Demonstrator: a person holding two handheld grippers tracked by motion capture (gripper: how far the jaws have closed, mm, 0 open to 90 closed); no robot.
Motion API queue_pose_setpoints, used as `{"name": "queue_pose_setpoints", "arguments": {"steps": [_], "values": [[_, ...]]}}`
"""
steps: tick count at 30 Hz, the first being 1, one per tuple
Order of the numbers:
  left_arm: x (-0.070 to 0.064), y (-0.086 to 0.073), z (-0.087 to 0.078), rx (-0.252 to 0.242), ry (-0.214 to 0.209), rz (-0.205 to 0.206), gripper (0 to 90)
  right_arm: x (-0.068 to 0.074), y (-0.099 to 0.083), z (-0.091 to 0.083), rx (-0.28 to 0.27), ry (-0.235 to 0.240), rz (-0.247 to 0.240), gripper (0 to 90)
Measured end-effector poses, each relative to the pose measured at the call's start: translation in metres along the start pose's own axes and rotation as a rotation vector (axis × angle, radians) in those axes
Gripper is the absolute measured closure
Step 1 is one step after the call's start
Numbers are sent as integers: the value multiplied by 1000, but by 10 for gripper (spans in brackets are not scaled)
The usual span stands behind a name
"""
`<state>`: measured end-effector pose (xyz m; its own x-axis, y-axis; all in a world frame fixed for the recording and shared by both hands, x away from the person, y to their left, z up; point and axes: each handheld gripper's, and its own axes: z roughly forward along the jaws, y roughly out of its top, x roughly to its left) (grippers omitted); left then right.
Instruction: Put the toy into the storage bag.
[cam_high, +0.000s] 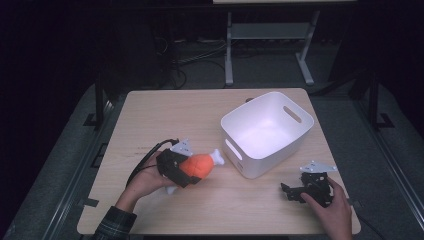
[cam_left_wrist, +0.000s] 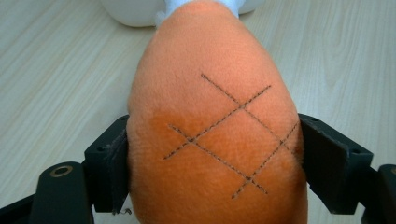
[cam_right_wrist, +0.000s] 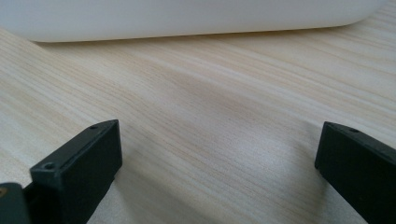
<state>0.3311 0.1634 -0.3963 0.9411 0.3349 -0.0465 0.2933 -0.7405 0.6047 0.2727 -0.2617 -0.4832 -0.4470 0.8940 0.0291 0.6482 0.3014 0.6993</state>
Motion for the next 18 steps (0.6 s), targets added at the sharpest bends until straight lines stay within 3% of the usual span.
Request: {"name": "queue_pose_setpoints", "arguments": {"steps": [18], "values": [[7, 19, -24, -68, 1, 18, 197, 0, 0, 0, 0, 1, 1, 2]]}}
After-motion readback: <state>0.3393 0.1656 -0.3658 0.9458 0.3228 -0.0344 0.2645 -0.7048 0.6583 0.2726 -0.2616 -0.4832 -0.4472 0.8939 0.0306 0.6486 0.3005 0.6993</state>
